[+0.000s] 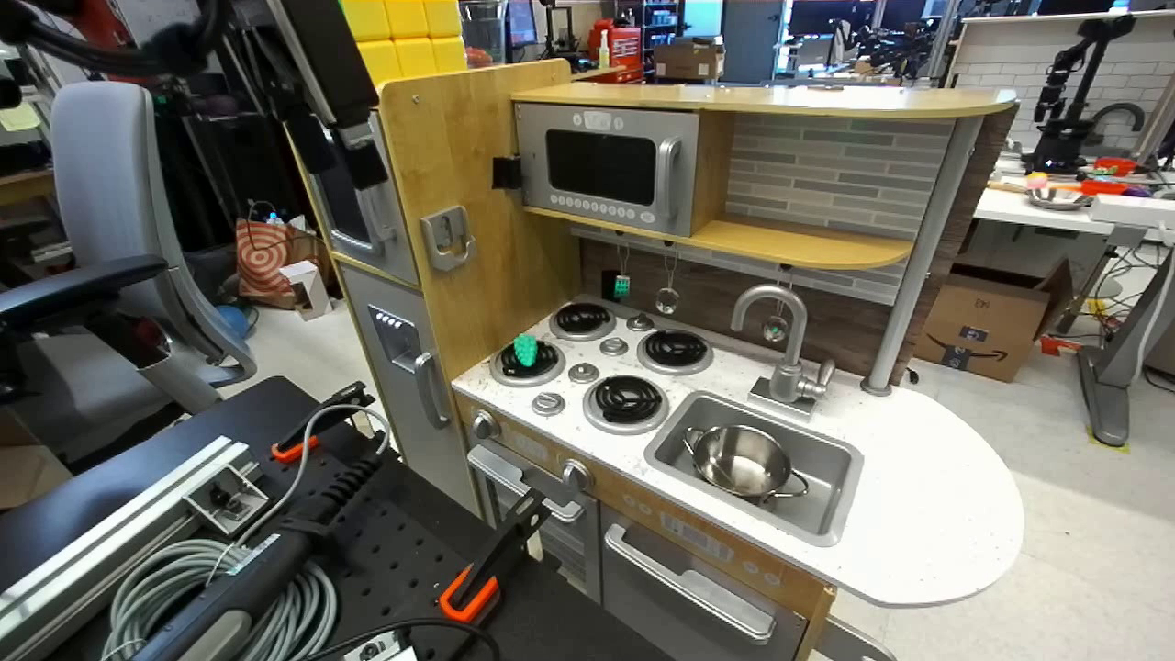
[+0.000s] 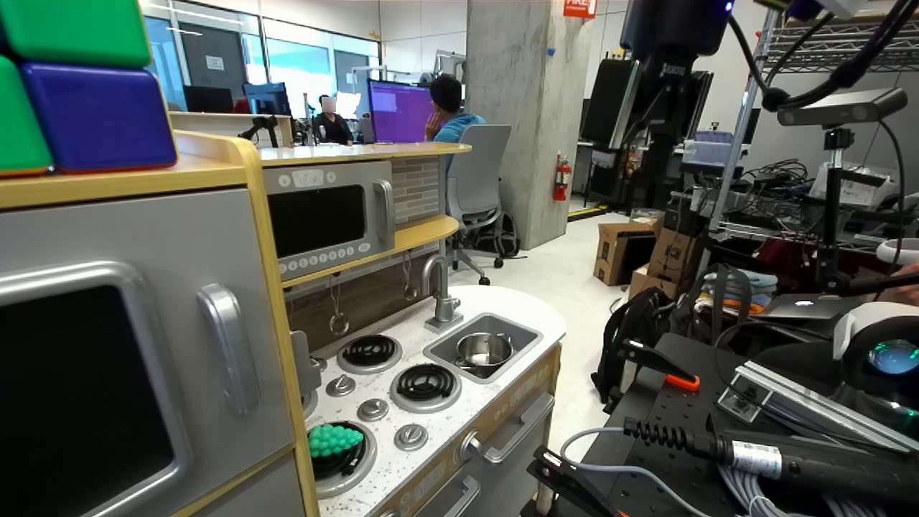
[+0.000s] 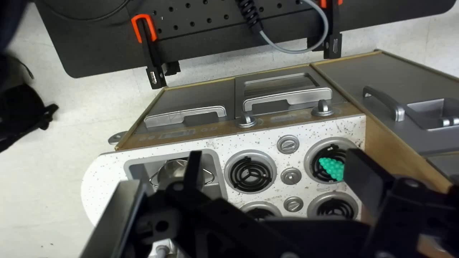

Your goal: Put the blue toy inside the pot in the sink

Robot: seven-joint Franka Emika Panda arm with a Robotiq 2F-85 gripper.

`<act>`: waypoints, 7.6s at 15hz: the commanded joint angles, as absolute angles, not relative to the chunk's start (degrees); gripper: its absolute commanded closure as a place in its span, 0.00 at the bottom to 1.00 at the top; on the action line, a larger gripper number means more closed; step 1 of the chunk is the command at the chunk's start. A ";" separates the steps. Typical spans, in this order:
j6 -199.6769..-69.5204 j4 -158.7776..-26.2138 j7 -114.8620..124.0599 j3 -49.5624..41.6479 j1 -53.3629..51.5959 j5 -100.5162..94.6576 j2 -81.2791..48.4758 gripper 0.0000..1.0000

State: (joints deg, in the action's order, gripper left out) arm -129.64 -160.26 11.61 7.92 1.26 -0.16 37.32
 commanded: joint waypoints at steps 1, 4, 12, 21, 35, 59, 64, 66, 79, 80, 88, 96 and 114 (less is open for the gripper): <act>-131.39 -159.27 -0.93 2.50 -0.92 -1.65 34.15 0.00; -131.42 -157.42 -11.65 -1.30 -2.19 -1.39 31.03 0.00; -127.96 -153.07 -37.57 -8.28 -6.86 -0.69 25.82 0.00; -125.62 -151.90 -40.77 -7.00 -5.85 0.25 25.79 0.00; -144.38 -139.37 -34.54 -2.37 -9.14 3.38 0.08 0.00; -146.64 -121.42 -39.99 9.08 -2.25 -9.38 -21.98 0.00; -145.03 -121.19 -38.77 8.96 -2.45 -9.14 -22.02 0.00; -143.81 -118.25 -38.43 8.90 -2.87 -9.32 -24.79 0.00; -133.98 -83.74 -19.71 2.34 -13.55 -20.04 -54.12 0.00; -132.51 -82.19 -19.76 2.25 -13.59 -20.05 -55.61 0.00; -129.34 -81.43 -22.18 3.79 -12.09 -19.44 -56.75 0.00; -146.65 -95.70 -23.19 6.47 -8.81 -18.72 -51.70 0.00; -172.02 -108.85 -22.99 6.06 -5.82 -19.71 -50.76 0.00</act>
